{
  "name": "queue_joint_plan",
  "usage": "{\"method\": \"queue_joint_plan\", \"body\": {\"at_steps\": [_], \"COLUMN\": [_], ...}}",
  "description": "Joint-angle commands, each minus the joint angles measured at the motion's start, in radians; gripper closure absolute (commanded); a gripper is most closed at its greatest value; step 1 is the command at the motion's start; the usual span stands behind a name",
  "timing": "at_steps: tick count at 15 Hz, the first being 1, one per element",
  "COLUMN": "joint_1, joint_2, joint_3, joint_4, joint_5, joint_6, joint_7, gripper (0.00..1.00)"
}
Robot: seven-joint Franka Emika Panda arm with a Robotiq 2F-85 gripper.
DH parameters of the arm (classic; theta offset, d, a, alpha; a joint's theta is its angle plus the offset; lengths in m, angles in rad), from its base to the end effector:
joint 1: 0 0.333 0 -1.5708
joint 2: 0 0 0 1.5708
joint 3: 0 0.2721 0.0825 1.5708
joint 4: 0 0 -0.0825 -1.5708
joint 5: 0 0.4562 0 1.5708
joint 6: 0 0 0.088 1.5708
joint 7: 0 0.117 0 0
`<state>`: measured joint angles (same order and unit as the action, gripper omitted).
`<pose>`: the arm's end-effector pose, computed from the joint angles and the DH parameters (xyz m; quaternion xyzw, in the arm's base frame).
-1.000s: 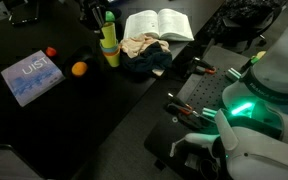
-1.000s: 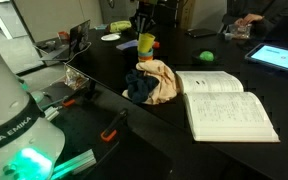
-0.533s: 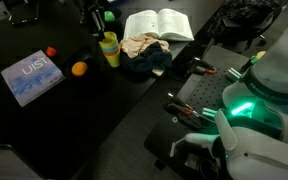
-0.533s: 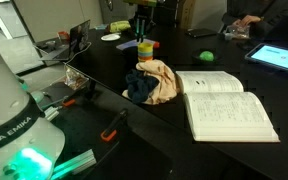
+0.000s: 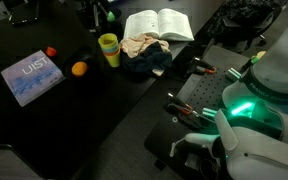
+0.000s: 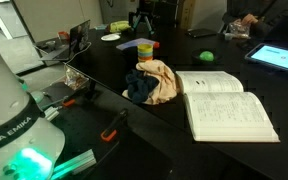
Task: Stack the cups together.
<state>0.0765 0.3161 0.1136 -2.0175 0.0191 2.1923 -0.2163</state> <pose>0.6091 0.1199 0.1835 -0.9783 -0.1938 0.0693 0.0260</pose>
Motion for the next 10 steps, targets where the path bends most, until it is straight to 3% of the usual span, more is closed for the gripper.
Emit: {"method": "queue_joint_plan", "body": {"at_steps": [1,7,8,10], "joint_1": [-0.021,-0.062,-0.053,-0.063], "joint_2": [-0.087,-0.183,-0.117,-0.143], "joint_3": [-0.021,-0.071,-0.063,-0.072], "joint_4": [-0.036,-0.086,-0.035,-0.052], "joint_5": [-0.004,-0.002,0.0,0.0], "joint_6": [-0.078,-0.106,-0.112,-0.112], "joint_7": [0.017,0.035,0.017,0.018], "gripper": [0.0,0.0,0.0,0.0]}}
